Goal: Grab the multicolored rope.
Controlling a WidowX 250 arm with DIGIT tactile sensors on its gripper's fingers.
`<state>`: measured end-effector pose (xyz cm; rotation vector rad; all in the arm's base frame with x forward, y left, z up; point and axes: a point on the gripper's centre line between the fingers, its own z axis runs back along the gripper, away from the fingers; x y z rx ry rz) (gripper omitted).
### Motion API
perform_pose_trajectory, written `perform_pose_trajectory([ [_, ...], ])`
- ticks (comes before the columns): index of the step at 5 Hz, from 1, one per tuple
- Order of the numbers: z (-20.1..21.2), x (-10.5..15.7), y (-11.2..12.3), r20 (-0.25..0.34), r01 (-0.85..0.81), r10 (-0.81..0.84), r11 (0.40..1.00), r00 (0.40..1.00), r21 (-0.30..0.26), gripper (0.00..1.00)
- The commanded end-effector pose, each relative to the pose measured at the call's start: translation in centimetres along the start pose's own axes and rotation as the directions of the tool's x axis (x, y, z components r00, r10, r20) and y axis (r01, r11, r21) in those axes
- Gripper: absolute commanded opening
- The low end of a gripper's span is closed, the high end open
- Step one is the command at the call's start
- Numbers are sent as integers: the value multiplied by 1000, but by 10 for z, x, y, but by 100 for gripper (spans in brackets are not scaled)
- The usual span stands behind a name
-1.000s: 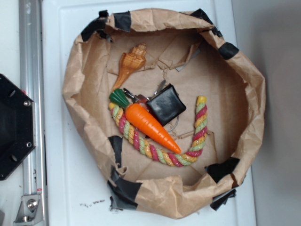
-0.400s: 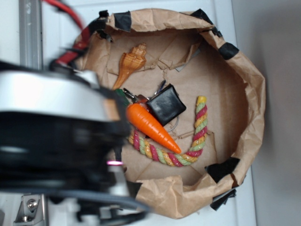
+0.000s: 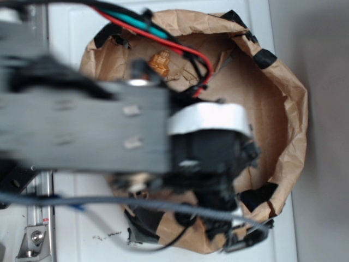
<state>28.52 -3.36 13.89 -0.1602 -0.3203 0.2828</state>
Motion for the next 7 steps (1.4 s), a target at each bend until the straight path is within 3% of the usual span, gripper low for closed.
perform_pose_trajectory([
  [1, -25, 19, 48, 26, 22, -23, 999, 999, 33, 100],
  [2, -46, 15, 41, -18, 31, -31, 999, 999, 12, 100],
  [3, -74, 4, 10, -67, 91, -91, 996, 994, -9, 100],
  [4, -88, -7, -15, -80, 151, -153, 988, 985, -27, 100],
  [5, -101, -24, -26, -133, 170, -176, 984, 975, -60, 100],
  [6, -116, -40, -23, -193, 177, -192, 980, 962, -92, 100],
  [7, -121, -43, -18, -217, 208, -225, 973, 950, -98, 100],
])
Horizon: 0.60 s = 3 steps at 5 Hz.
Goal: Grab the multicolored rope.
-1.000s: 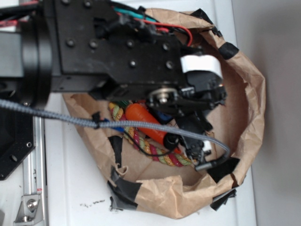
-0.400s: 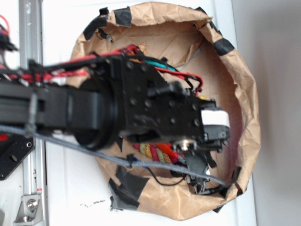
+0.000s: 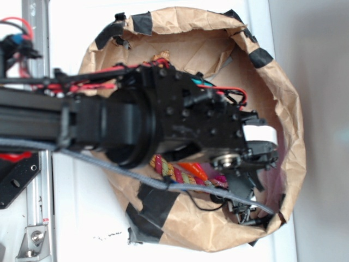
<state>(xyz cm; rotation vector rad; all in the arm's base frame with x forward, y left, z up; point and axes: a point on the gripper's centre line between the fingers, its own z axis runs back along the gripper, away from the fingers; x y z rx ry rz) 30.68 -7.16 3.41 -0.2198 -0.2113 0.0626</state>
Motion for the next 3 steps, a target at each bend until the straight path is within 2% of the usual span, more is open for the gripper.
perform_pose_trajectory([
  [1, -10, -32, 7, -130, 51, -58, 997, 990, -52, 100],
  [2, 3, -46, 3, -122, 80, -85, 996, 989, -44, 100],
  [3, -5, -47, -7, -154, 83, -89, 996, 984, -42, 99],
])
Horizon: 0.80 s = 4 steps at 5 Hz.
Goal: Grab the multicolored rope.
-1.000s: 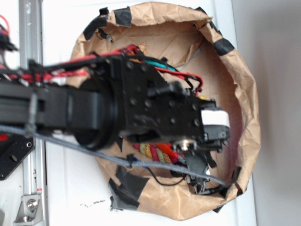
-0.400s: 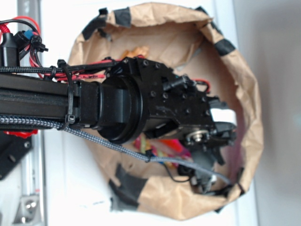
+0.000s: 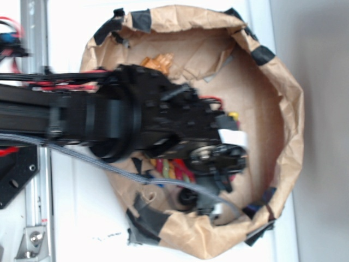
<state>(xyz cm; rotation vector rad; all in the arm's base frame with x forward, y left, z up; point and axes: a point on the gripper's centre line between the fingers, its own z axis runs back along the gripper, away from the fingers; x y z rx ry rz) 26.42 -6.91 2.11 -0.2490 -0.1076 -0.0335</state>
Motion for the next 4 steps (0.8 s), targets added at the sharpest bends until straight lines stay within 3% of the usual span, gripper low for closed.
perform_pose_trajectory([
  [1, -16, 8, -17, -76, -1, 1, 1000, 997, -2, 0],
  [3, -30, 23, -19, -71, -17, 20, 999, 997, 47, 0],
  [4, 3, 38, -3, 16, -69, 67, 994, 998, 85, 0],
])
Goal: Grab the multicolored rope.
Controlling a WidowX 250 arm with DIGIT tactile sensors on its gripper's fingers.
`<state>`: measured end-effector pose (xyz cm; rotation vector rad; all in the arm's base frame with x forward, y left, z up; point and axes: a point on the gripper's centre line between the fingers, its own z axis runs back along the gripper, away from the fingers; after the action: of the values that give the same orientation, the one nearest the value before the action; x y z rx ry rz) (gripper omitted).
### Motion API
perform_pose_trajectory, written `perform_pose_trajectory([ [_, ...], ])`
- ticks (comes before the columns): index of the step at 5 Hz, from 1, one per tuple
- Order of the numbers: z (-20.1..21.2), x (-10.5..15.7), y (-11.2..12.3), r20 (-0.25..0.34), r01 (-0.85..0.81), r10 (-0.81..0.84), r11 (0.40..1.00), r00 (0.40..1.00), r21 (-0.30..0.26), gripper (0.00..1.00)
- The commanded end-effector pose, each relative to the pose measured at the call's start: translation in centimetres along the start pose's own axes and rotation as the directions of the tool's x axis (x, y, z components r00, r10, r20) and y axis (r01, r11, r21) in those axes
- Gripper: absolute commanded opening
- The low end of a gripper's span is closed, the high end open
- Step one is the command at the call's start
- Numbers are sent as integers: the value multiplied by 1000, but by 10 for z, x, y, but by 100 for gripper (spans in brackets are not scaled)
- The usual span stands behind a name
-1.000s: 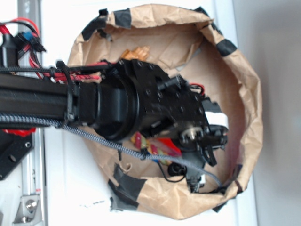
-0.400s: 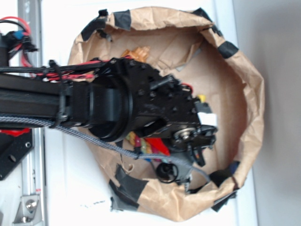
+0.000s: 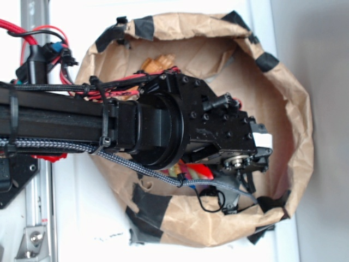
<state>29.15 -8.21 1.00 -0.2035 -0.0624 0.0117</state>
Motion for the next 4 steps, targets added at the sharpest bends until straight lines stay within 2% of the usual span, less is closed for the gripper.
perform_pose_trajectory([
  [1, 65, 22, 26, 162, -70, 66, 997, 985, 17, 0],
  [2, 114, 23, 48, 268, -109, 96, 993, 959, 34, 0],
  [3, 158, 21, 55, 310, -104, 93, 994, 946, 21, 0],
  [4, 202, 17, 51, 262, -83, 73, 996, 962, 27, 0],
])
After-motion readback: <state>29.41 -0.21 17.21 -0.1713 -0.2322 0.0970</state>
